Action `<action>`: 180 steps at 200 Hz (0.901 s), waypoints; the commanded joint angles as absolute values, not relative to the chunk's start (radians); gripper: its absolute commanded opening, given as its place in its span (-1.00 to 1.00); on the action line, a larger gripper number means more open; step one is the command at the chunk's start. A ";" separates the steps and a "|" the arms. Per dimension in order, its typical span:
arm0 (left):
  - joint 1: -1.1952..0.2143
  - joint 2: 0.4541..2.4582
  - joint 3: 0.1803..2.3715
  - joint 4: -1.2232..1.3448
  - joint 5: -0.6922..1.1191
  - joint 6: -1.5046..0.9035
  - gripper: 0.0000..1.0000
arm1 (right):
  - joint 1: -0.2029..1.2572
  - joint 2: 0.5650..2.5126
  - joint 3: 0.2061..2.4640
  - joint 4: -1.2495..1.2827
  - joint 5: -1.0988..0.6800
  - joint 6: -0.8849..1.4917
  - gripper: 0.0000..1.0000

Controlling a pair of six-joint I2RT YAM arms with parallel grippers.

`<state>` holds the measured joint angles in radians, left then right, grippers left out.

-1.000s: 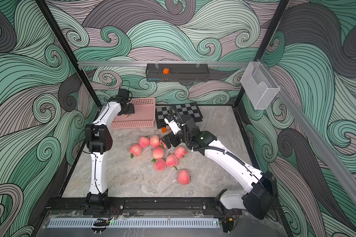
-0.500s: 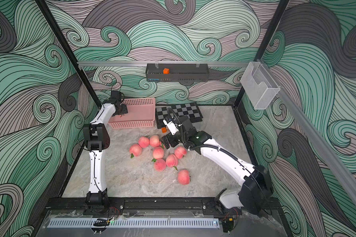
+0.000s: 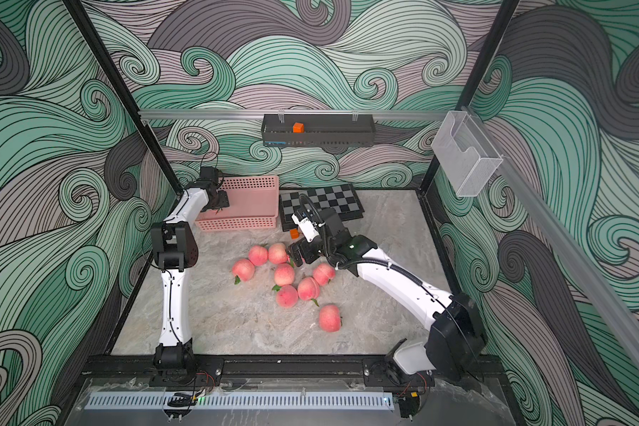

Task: Put the peaches into the basket
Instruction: Place the peach in the basket.

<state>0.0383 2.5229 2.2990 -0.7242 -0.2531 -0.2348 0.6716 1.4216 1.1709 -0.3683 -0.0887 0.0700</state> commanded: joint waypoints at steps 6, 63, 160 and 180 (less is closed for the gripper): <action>0.050 2.535 2.256 -0.710 -0.271 -0.224 0.37 | 0.664 1.436 1.186 -0.351 -0.107 0.065 0.98; 0.050 2.540 2.251 -0.704 -0.262 -0.221 0.44 | 0.664 1.427 1.189 -0.354 -0.102 0.062 0.98; 0.051 2.492 2.242 -0.768 -0.257 -0.204 0.97 | 0.642 1.400 1.246 -0.413 -0.111 0.047 0.98; 0.044 2.424 2.211 -0.774 -0.237 -0.208 0.97 | 0.643 1.391 1.273 -0.456 -0.105 0.065 0.98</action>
